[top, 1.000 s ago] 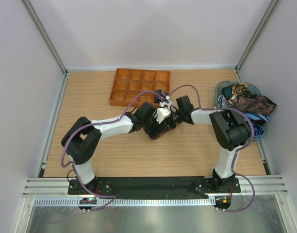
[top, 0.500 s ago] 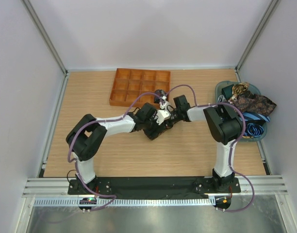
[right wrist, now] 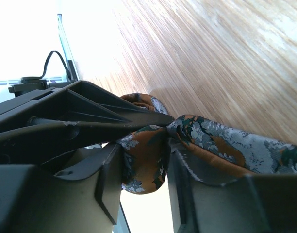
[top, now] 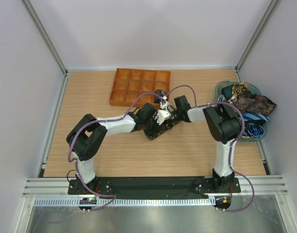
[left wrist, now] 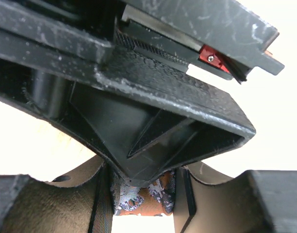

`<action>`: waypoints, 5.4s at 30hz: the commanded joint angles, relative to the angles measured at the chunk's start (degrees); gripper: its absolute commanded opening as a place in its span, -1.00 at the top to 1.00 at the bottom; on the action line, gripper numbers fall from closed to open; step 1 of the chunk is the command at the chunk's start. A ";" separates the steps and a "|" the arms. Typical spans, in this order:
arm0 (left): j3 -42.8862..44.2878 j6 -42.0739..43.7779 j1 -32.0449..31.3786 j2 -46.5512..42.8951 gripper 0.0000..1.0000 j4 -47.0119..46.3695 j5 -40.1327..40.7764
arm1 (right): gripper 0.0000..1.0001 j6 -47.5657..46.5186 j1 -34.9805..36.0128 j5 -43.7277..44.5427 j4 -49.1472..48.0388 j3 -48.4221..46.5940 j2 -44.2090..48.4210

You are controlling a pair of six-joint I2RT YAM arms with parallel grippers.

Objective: Roll the ties
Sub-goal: Roll the tie

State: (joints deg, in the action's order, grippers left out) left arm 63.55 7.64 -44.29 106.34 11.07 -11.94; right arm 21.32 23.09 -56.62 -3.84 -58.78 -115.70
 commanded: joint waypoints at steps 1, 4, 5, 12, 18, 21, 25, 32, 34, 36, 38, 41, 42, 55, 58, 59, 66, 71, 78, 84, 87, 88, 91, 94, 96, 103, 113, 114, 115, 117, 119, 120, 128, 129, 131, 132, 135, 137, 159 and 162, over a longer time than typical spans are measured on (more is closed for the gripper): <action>0.61 -1.66 0.08 1.85 0.47 5.54 2.10 | 0.08 -1.64 0.55 6.61 1.29 3.59 0.82; 0.79 -1.84 -0.88 2.46 0.51 6.86 4.47 | -0.13 0.65 0.46 7.40 1.38 3.94 6.71; 0.79 -1.84 -1.32 2.64 0.51 7.29 5.26 | -0.16 1.35 0.46 7.58 1.29 3.77 7.50; 0.43 -1.58 -1.85 3.87 0.56 7.47 5.44 | -0.25 6.71 -0.15 10.56 2.60 1.83 13.13; 0.61 -2.01 -2.03 4.57 0.57 7.56 5.97 | -0.20 8.91 -1.99 11.44 2.61 2.79 14.80; 0.87 -2.10 -2.03 4.66 0.57 7.91 6.06 | -0.19 10.67 -5.15 11.44 0.42 5.42 18.04; 1.14 -2.19 -1.94 4.75 0.57 8.09 6.23 | -0.21 12.08 -9.55 12.59 -1.17 8.59 23.32; 2.10 -2.54 -2.03 5.54 0.58 9.75 6.67 | -0.18 9.19 -15.18 18.01 3.21 11.50 31.05; 3.51 -2.98 -1.94 6.06 0.58 10.90 7.20 | -0.06 6.29 -15.09 19.43 5.41 13.69 34.73; 6.05 -3.24 -2.03 6.77 0.57 14.32 7.99 | 0.04 3.22 -13.87 24.61 7.08 16.76 40.34; 7.46 -3.86 -2.03 7.74 0.56 17.21 8.69 | 0.04 1.19 -11.50 28.91 9.44 19.57 44.57; 9.22 -4.39 -2.02 8.88 0.54 19.42 8.69 | 0.04 -1.36 -4.04 40.41 12.08 22.39 53.45; 9.57 -4.65 -1.94 9.14 0.54 19.69 8.17 | 0.04 -1.72 0.85 45.84 12.53 23.09 55.47; 13.97 -5.53 -2.11 11.43 0.53 25.05 7.11 | -0.02 -11.47 41.75 79.89 14.91 19.60 53.50; 14.67 -5.71 -2.11 11.52 0.53 26.10 6.94 | -0.04 -14.55 50.37 88.16 17.01 13.71 44.27; 14.76 -5.71 -2.11 11.43 0.52 26.28 6.67 | -0.05 -15.08 51.78 89.48 18.67 10.30 41.46; 16.61 -5.79 -2.11 12.13 0.52 28.04 5.18 | -0.06 -20.35 57.24 105.11 28.00 -4.75 19.13; 18.01 -5.79 -2.11 12.66 0.53 30.06 3.77 | -0.11 -22.55 57.24 111.98 34.32 -13.87 6.05; 18.80 -5.71 -2.11 12.57 0.53 31.64 2.37 | -0.30 -22.38 54.96 115.77 42.77 -24.88 -4.34; 19.59 -5.62 -2.11 12.57 0.54 32.87 2.54 | -0.38 -22.29 53.38 117.18 45.58 -29.02 -9.19; 19.77 -5.88 -2.11 12.75 0.54 33.49 2.54 | -0.39 -21.94 52.50 116.83 45.67 -29.11 -10.68; 19.95 -5.88 -2.11 12.66 0.54 33.66 2.63 | -0.39 -21.59 52.32 116.65 45.85 -29.11 -11.30; 20.56 -6.23 -2.20 12.66 0.55 34.71 2.54 | -0.38 -21.50 51.88 116.47 45.59 -28.58 -12.18; 21.44 -6.32 -2.29 12.57 0.55 36.39 2.19 | -0.40 -21.50 51.70 117.44 45.23 -28.05 -12.88; 22.14 -6.41 -2.38 12.48 0.55 38.22 2.10 | -0.40 -21.50 51.53 117.79 45.49 -28.05 -14.11; 25.57 -6.41 -2.90 12.48 0.55 43.24 1.22 | -0.41 -18.69 51.18 118.93 50.31 -29.19 -17.10; 27.50 -5.71 -2.99 11.96 0.54 46.49 -0.80 | -0.26 -10.96 50.12 120.95 61.66 -34.02 -23.43; 27.59 -5.79 -2.99 12.04 0.54 46.58 -0.54 | -0.26 -10.08 49.77 121.48 62.80 -34.55 -23.95; 27.77 -5.97 -3.08 12.48 0.54 47.02 -0.10 | -0.26 -8.59 49.51 121.57 64.99 -35.60 -24.92; 28.03 -6.14 -2.99 12.75 0.54 47.72 0.95 | -0.22 -7.53 49.16 121.75 66.58 -36.40 -25.45; 28.03 -6.06 -2.99 12.83 0.54 47.73 0.78 | -0.11 -6.82 48.63 121.75 67.38 -36.75 -25.80; 27.95 -6.06 -2.99 12.66 0.53 47.64 0.61 | -0.02 -6.73 48.45 121.49 67.64 -36.84 -25.80; 27.07 -5.53 -2.99 10.73 0.18 45.97 0.17 | 0.42 -8.14 48.80 120.78 62.64 -34.30 -22.82; 26.98 -5.53 -2.99 10.12 0.12 45.19 0.17 | 0.43 -8.40 48.89 120.61 62.20 -34.03 -22.03; 26.72 -5.53 -2.99 9.50 -0.04 43.87 0.95 | 0.49 -8.49 49.50 120.60 61.14 -33.77 -21.33; 26.45 -5.44 -2.99 8.62 -0.08 43.34 1.05 | 0.50 -8.84 49.68 120.43 60.88 -33.68 -20.63; 25.93 -5.44 -2.99 6.61 -0.19 40.53 1.75 | 0.52 -9.10 50.30 120.08 59.21 -33.41 -19.65; 25.57 -4.83 -3.08 5.20 -0.31 38.25 2.97 | 0.54 -9.28 50.56 119.90 58.51 -32.98 -18.69; 2.04 -15.98 -0.45 -26.08 -0.68 3.26 25.83 | 0.59 -1.55 47.31 103.13 36.03 -13.84 4.84; -1.31 -18.96 1.05 -29.34 -0.96 0.54 27.85 | 0.61 -0.85 45.38 97.85 30.06 -7.96 9.25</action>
State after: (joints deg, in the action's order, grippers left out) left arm 64.40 -6.57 -44.58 81.08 19.29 11.00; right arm 16.45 70.11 48.93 36.29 -71.37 -111.70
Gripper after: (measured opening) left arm 0.933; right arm 0.472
